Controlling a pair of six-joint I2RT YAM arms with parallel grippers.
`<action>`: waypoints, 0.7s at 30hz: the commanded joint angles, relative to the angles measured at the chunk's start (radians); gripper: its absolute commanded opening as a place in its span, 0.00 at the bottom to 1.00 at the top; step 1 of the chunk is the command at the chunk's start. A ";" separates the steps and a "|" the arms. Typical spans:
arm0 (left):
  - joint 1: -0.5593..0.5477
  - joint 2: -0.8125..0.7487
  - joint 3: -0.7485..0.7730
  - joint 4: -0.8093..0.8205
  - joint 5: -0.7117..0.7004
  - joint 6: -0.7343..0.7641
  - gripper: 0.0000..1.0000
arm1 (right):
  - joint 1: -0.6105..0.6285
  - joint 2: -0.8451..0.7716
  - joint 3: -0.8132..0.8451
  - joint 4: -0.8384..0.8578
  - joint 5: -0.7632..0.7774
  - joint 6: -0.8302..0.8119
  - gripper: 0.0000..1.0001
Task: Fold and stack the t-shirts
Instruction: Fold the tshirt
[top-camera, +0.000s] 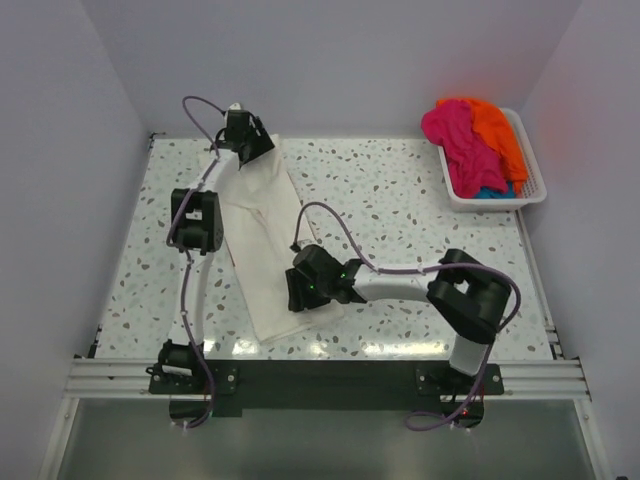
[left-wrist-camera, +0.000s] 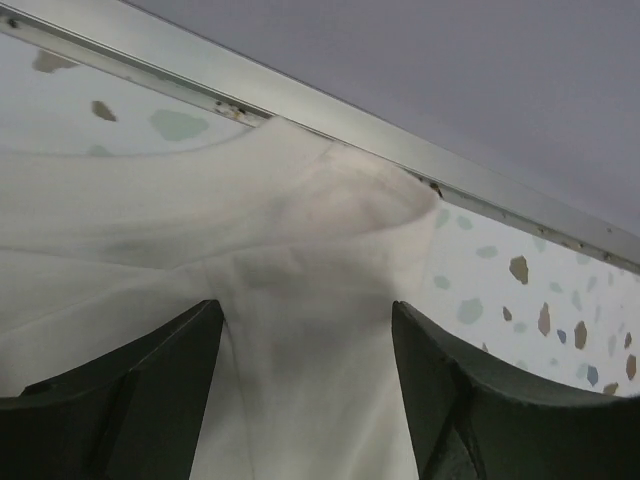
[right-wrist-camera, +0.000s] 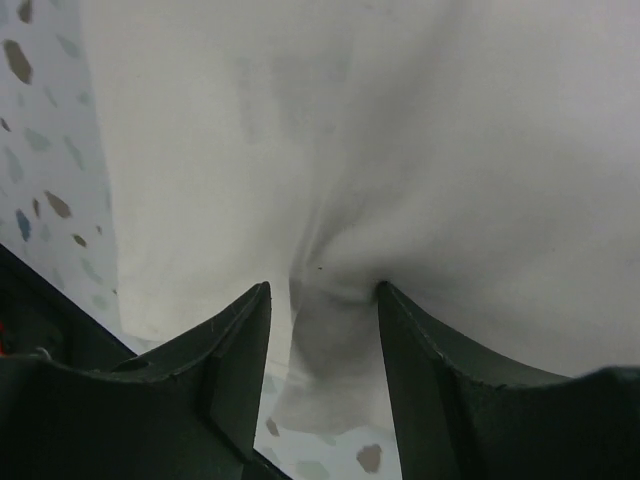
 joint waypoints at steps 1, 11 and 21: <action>-0.012 0.050 0.054 0.103 0.283 0.090 0.75 | -0.005 0.115 0.169 0.030 -0.025 0.007 0.52; -0.007 -0.560 -0.437 0.271 0.052 0.055 0.82 | -0.091 -0.003 0.214 -0.051 0.067 -0.099 0.66; -0.372 -1.451 -1.431 -0.038 -0.479 -0.293 0.55 | -0.114 -0.223 -0.039 -0.156 0.080 -0.110 0.63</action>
